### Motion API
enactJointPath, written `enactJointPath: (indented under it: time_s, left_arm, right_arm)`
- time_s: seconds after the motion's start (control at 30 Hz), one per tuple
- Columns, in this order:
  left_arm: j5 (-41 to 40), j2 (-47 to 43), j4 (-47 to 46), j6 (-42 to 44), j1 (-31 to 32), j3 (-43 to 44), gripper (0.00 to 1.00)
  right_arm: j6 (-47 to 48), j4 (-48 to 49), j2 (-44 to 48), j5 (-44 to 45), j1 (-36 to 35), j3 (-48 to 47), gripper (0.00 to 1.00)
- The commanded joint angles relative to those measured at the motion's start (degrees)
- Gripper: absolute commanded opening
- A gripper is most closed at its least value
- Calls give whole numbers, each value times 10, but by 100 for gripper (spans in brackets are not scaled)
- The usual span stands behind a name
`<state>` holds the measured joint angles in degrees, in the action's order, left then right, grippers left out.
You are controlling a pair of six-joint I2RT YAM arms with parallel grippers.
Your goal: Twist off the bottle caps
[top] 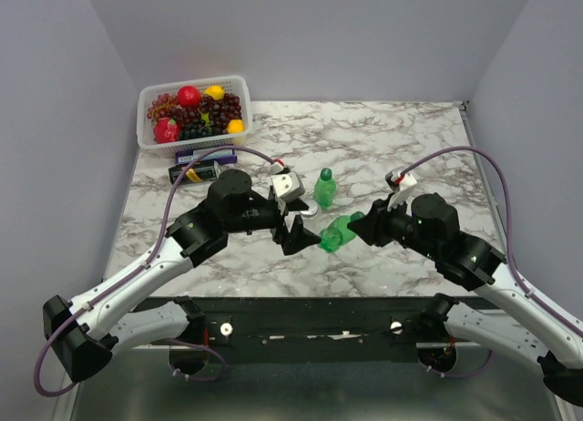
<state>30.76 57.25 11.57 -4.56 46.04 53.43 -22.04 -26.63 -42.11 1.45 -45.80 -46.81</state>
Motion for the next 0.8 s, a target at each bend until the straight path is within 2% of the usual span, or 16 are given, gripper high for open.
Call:
enactJointPath:
  time_s: [0.0, 0.1, 0.23, 0.33, 0.6, 0.77]
  left_arm:
    - [66, 0, -23, 15, 5, -7, 99]
    - [98, 15, -23, 12, 9, -5, 99]
    - [95, 26, -16, 11, 14, -1, 99]
    - [81, 24, -18, 9, 15, -3, 99]
    - [212, 72, -52, -30, 23, -6, 99]
    - [234, 82, -62, -34, 38, -10, 99]
  right_arm:
    - [-13, 36, 19, -138, -4, -16, 1]
    - [-19, 62, 21, -193, -4, -16, 1]
    - [-25, 85, 17, -250, -5, -19, 1]
    - [-31, 88, 21, -258, -4, -21, 1]
    - [-46, 91, 71, -239, -5, -7, 1]
    - [-43, 84, 75, -235, -5, -7, 1]
